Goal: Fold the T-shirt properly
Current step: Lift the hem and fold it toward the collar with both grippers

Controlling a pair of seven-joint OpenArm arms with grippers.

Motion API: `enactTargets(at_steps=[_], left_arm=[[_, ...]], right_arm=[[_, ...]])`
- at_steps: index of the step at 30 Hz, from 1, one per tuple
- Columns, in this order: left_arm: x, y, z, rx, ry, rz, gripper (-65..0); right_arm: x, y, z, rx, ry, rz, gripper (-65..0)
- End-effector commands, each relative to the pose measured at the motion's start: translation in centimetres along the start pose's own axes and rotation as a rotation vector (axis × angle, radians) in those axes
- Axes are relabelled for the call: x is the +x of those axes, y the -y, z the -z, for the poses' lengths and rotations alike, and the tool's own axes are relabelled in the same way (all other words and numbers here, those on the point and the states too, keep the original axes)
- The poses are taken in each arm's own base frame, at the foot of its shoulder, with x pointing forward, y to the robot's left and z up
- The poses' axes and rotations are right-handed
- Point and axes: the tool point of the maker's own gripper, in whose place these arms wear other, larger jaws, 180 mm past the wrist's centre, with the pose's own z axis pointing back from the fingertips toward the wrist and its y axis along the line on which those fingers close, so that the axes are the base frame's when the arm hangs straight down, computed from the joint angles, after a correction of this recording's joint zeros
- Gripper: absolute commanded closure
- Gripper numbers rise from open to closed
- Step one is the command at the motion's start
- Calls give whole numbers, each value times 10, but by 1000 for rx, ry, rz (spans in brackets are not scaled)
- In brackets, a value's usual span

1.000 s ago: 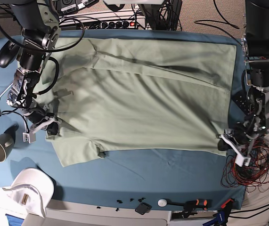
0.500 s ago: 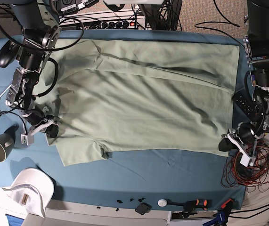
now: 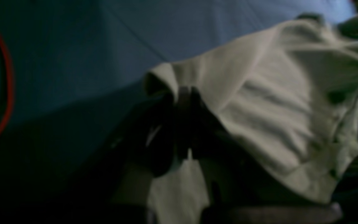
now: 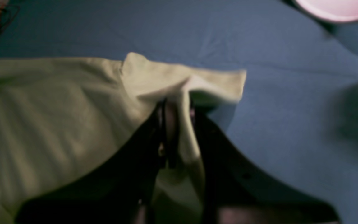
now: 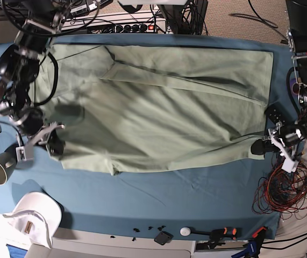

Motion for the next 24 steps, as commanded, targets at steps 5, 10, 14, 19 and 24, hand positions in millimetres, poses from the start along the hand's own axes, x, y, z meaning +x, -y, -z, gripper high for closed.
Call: enactTargets(at_steps=[5, 10, 14, 19, 24], left_arm=[[22, 3, -20, -35, 24, 1, 0], [16, 5, -34, -65, -41, -19, 0], [13, 12, -45, -118, -83, -41, 0], [5, 17, -50, -149, -139, -47, 0], [-11, 16, -53, -147, -210, -48, 0]], right_arm=[[-15, -7, -16, 4, -15, -26, 0], [-42, 1, -28, -31, -70, -1, 0], [-46, 25, -47, -106, -54, 41, 0], [-39, 50, -76, -164, 20, 137, 0], [-37, 55, -93, -151, 49, 216, 0]])
